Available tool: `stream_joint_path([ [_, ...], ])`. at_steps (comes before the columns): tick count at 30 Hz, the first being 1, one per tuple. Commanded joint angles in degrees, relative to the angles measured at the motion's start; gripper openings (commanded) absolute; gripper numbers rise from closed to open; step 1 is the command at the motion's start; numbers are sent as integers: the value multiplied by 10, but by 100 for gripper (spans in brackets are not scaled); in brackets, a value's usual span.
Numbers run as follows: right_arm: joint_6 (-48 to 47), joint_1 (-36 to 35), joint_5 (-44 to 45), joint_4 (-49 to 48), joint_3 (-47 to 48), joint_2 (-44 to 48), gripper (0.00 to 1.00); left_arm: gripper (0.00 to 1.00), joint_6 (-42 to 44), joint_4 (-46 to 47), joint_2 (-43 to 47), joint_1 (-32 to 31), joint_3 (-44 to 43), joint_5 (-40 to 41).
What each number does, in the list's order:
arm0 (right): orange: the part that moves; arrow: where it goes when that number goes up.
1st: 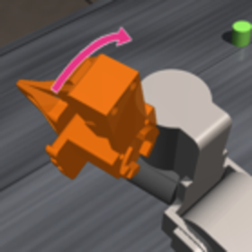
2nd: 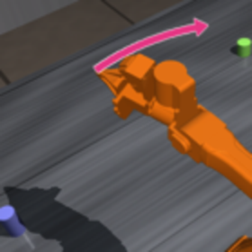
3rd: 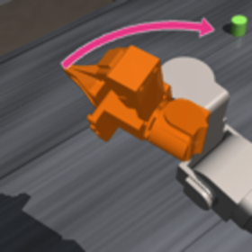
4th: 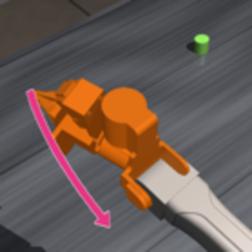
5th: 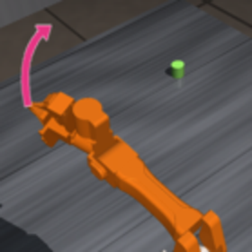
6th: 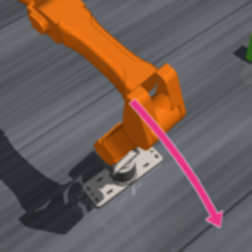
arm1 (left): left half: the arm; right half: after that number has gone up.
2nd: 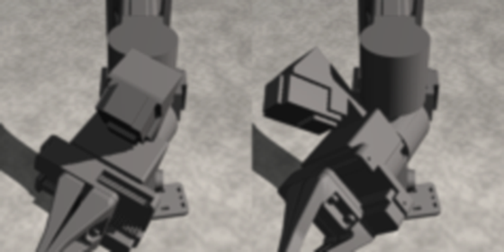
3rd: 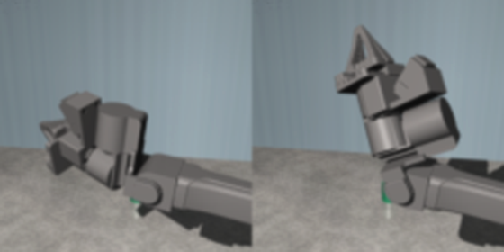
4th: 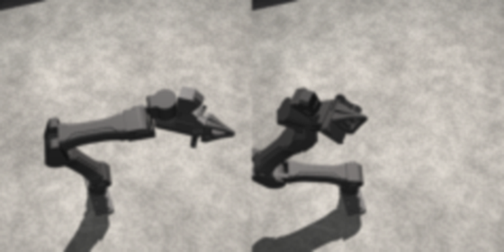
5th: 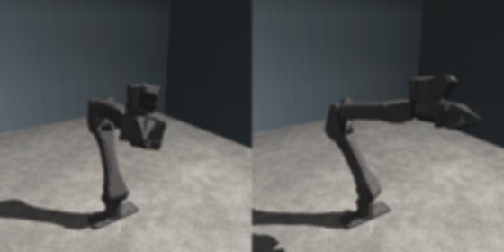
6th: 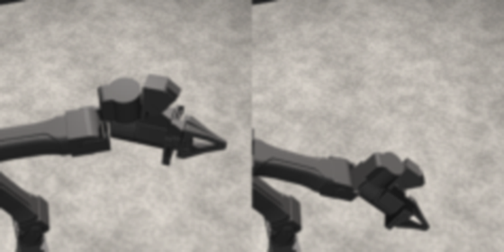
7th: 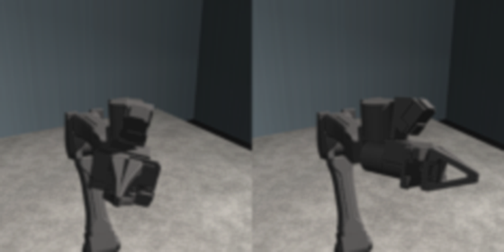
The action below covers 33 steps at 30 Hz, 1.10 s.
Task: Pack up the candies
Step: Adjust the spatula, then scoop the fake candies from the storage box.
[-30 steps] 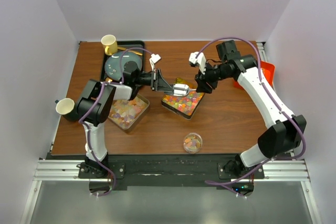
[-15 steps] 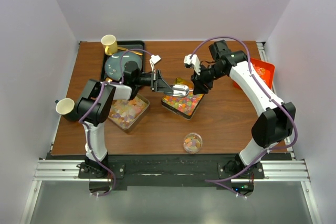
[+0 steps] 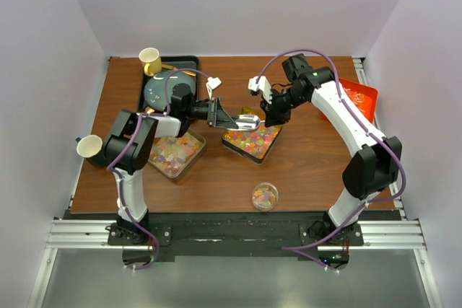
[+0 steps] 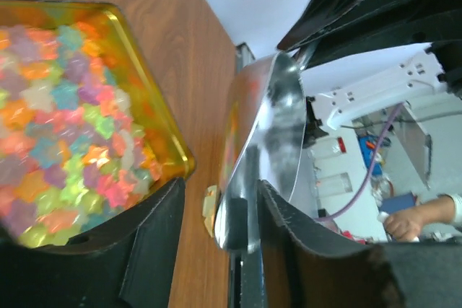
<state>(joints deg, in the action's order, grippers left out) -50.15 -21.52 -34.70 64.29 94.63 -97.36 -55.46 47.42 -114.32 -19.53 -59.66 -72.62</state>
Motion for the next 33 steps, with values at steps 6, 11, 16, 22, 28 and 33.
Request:
stream_joint_path([
  [6, -265, 24, 175, 192, 128, -69, 0, 52, 422, -422, 107, 46, -22, 98],
  [11, -312, 23, 255, 217, 195, -118, 0, 56, 584, -495, 150, 42, 1, 164],
  [16, -336, -4, 322, 246, 254, -165, 0, 56, 729, -536, 192, 0, 29, 259],
  [22, -363, -37, 411, 222, 223, -163, 0, 57, 716, -507, 220, -52, 75, 331],
  [28, -348, -48, 464, 211, 206, -166, 0, 57, 657, -447, 234, -57, 115, 367],
  [33, -323, -63, 499, 182, 159, -161, 0, 57, 639, -422, 227, -57, 131, 367],
])
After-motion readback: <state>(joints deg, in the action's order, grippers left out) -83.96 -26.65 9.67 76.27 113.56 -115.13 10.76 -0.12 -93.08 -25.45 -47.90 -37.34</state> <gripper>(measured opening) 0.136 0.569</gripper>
